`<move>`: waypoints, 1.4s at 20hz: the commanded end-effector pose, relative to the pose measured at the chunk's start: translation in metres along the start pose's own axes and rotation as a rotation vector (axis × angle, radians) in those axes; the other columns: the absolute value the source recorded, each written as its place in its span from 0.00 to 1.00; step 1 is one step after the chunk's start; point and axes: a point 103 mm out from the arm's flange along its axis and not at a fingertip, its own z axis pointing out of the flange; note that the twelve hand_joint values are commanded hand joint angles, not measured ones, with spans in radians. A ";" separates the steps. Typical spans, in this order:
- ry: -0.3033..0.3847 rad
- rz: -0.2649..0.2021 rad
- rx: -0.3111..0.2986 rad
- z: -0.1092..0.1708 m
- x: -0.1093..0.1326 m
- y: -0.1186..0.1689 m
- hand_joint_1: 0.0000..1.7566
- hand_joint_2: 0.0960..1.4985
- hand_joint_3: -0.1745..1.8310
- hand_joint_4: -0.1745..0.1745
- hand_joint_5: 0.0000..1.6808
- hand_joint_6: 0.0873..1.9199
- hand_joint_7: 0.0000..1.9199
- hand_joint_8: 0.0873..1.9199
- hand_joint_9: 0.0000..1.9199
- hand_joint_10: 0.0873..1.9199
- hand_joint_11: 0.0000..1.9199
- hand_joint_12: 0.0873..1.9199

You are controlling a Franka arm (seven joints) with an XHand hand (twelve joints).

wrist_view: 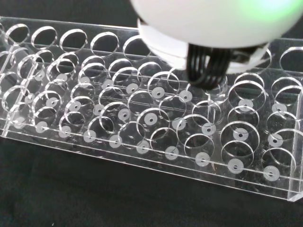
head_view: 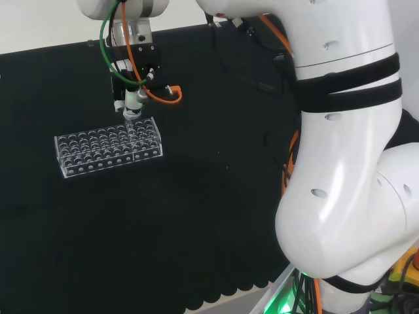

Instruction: Put the test tube back in the rack.

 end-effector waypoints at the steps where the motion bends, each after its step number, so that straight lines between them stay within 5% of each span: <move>1: 0.028 -0.023 0.083 0.003 -0.001 0.001 0.80 0.33 0.45 0.00 0.81 0.22 0.78 0.21 0.74 0.19 0.55 0.56; 5: 0.047 -0.036 0.112 0.000 -0.002 0.000 0.66 0.29 0.38 0.42 0.29 0.35 0.41 0.37 0.53 0.38 0.29 0.72; 7: 0.049 -0.041 0.103 -0.003 -0.002 0.000 0.63 0.29 0.37 0.51 0.18 0.33 0.28 0.43 0.44 0.44 0.23 0.75; 14: 0.044 -0.053 0.054 -0.024 -0.004 -0.009 0.60 0.29 0.35 0.57 0.15 0.27 0.19 0.47 0.37 0.47 0.18 0.77; 19: 0.036 -0.054 -0.054 -0.068 -0.013 -0.036 0.60 0.30 0.35 0.57 0.15 0.26 0.18 0.47 0.36 0.47 0.17 0.77; 28: 0.148 0.027 -0.346 -0.151 -0.038 -0.155 0.55 0.34 0.37 0.50 0.17 0.24 0.22 0.46 0.36 0.46 0.17 0.78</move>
